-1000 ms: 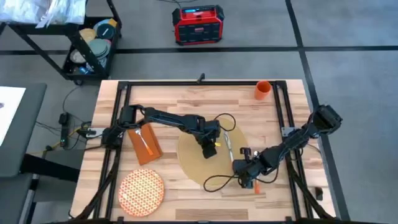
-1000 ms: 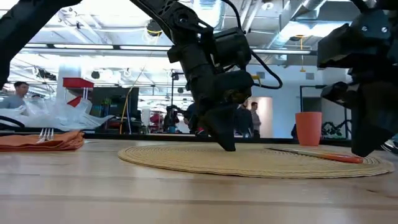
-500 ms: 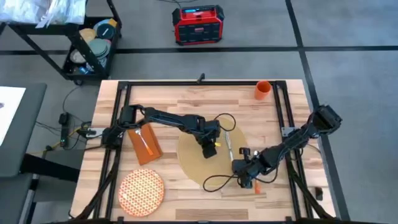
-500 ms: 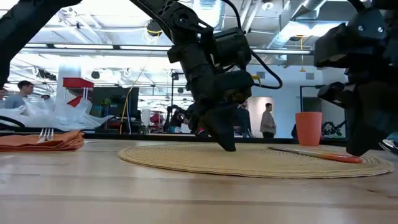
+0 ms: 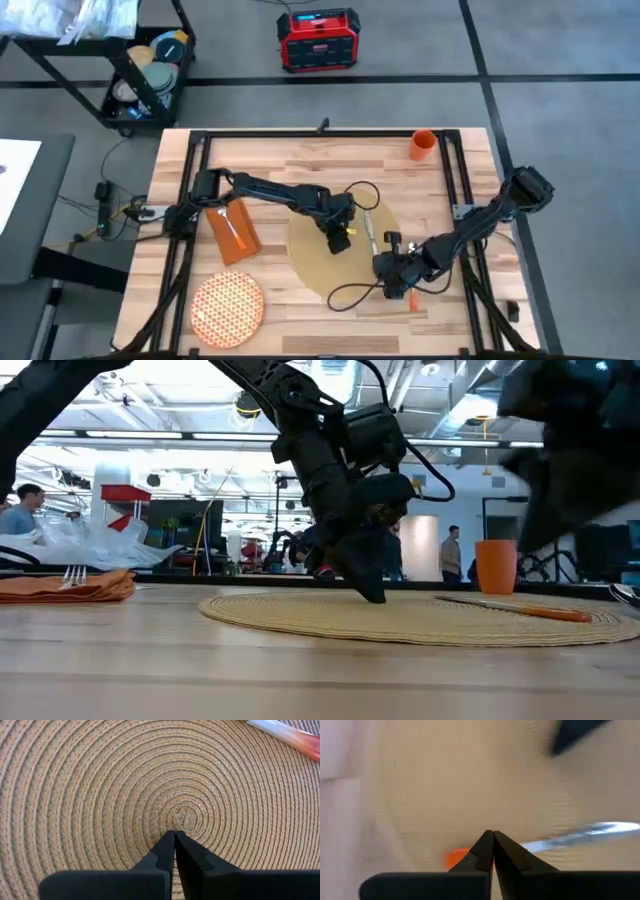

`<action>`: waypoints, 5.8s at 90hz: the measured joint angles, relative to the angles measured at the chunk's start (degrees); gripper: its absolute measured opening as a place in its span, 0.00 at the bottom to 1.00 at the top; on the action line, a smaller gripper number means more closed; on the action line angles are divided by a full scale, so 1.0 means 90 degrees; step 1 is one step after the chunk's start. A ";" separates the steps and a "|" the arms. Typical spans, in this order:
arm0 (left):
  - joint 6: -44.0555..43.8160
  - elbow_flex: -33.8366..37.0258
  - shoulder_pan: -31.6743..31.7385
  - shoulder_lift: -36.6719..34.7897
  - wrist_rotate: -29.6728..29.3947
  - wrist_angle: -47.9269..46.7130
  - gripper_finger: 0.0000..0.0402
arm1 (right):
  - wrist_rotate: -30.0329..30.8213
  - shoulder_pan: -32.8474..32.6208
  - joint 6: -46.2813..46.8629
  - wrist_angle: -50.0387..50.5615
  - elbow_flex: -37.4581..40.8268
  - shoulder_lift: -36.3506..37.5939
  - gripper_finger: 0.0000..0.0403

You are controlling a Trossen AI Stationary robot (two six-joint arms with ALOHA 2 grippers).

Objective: Set table place
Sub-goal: Put the spoon on the placemat to the right of table knife, then adjust the placemat

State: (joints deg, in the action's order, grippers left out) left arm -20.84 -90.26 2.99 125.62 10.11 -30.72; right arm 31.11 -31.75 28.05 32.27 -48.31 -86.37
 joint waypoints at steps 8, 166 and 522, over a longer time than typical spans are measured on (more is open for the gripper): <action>0.0004 0.0006 0.0002 -0.0087 0.0016 -0.0116 0.00 | 0.0243 0.0157 0.1154 0.1246 -0.0139 0.0283 0.00; 0.3489 0.2023 0.1588 -0.3252 0.3409 -0.1655 0.00 | -0.2884 -0.0597 1.0278 0.1526 0.0426 -0.0366 0.01; 0.2115 0.2890 0.1855 -0.3221 0.2880 -0.0733 0.00 | -0.1772 0.2555 0.6762 -0.0126 0.0391 -0.0408 0.13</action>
State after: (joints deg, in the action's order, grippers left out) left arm -1.80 -64.25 19.68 96.63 36.03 -37.32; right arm 15.16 -8.75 88.90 31.14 -44.80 -90.04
